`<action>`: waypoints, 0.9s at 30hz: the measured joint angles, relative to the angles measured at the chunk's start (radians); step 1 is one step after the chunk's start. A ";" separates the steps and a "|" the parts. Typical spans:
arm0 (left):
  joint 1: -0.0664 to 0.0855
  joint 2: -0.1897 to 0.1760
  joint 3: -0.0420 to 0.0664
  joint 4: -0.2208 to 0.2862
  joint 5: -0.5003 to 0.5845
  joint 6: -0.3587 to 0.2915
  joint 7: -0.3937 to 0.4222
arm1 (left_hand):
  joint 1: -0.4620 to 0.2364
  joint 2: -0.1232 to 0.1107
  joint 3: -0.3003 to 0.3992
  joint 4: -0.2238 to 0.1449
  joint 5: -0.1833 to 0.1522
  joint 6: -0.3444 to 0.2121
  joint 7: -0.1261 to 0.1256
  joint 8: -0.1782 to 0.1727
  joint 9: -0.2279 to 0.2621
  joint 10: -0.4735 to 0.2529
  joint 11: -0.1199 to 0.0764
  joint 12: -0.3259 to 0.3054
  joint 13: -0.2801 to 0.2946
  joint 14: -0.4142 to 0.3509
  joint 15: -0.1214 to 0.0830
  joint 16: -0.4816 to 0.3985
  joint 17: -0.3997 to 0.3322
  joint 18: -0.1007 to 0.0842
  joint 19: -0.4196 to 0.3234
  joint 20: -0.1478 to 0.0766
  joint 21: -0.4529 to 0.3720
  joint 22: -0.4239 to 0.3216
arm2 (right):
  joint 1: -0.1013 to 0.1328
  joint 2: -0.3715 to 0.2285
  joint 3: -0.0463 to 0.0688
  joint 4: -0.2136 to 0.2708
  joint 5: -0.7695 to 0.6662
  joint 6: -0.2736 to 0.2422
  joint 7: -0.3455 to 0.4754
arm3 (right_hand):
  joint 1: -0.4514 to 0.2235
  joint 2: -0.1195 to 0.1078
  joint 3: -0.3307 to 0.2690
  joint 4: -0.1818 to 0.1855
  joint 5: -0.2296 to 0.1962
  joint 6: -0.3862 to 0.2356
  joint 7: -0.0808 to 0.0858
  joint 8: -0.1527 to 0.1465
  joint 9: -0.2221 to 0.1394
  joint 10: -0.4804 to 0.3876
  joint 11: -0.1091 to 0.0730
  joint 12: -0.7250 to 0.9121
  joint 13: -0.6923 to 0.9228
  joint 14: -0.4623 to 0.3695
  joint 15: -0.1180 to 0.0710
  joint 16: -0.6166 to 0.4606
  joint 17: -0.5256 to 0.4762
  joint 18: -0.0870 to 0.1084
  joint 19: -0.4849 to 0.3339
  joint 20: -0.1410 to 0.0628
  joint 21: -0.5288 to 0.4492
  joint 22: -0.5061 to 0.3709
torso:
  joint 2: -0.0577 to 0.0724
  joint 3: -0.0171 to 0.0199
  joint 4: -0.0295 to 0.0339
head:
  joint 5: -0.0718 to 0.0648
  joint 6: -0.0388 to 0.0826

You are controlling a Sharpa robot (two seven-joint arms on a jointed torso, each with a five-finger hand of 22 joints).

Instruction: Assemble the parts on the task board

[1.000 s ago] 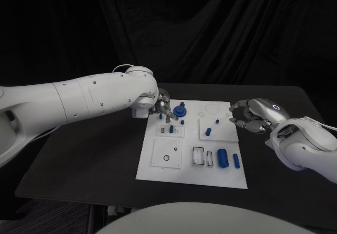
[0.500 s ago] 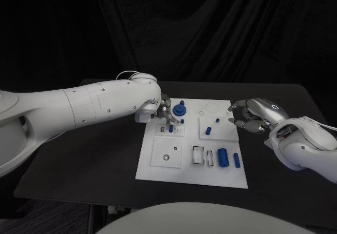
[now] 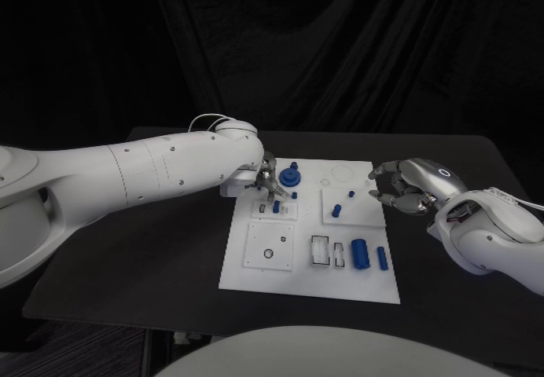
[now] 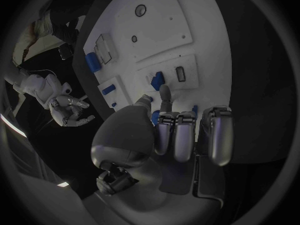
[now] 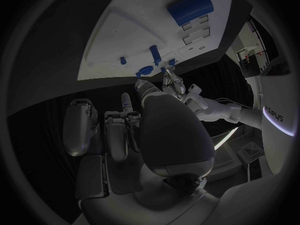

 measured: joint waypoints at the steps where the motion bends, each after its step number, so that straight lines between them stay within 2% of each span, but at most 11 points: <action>1: 0.000 0.000 0.000 -0.001 -0.002 -0.001 0.000 | 0.000 0.000 0.000 0.000 0.000 0.000 0.000 0.000 0.000 0.000 0.000 0.000 0.000 0.000 0.000 0.000 0.000 0.000 0.000 0.000 0.000 0.000 | 0.000 0.000 0.000 0.000 0.000 0.000 0.000 | 0.000 0.000 0.000 0.000 0.000 0.000 0.000 0.000 0.000 0.000 0.000 0.000 0.000 0.000 0.000 0.000 0.000 0.000 0.000 0.000 0.000 0.000 | 0.000 -0.0001 -0.0005 | 0.001 0.000; 11: -0.008 0.001 0.000 -0.006 -0.012 -0.004 0.000 | 0.000 0.000 0.000 0.000 0.000 0.000 0.000 0.000 0.000 0.000 0.000 0.000 0.000 0.000 0.000 0.000 0.000 0.000 0.004 -0.004 -0.004 0.000 | 0.000 0.001 0.000 -0.001 0.000 0.001 0.000 | 0.000 0.000 0.000 0.000 0.000 0.000 0.000 0.000 0.000 0.000 0.000 0.000 0.001 0.000 0.000 0.000 0.000 0.000 0.000 0.000 0.000 0.000 | 0.000 -0.0006 -0.0017 | 0.000 0.000; 27: -0.027 0.003 0.000 -0.012 -0.016 -0.003 -0.001 | 0.004 -0.004 0.006 -0.006 0.016 -0.014 0.007 -0.026 -0.011 0.000 0.000 0.000 0.000 0.000 0.000 0.000 0.000 0.000 0.004 -0.004 -0.016 0.000 | 0.000 -0.001 0.000 -0.001 0.000 0.005 0.000 | 0.000 0.000 0.000 0.000 0.007 0.004 0.004 0.005 -0.002 0.000 0.000 -0.004 0.001 0.000 0.000 0.000 0.000 0.000 0.000 0.000 0.000 0.000 | 0.000 -0.0010 -0.0020 | -0.002 0.000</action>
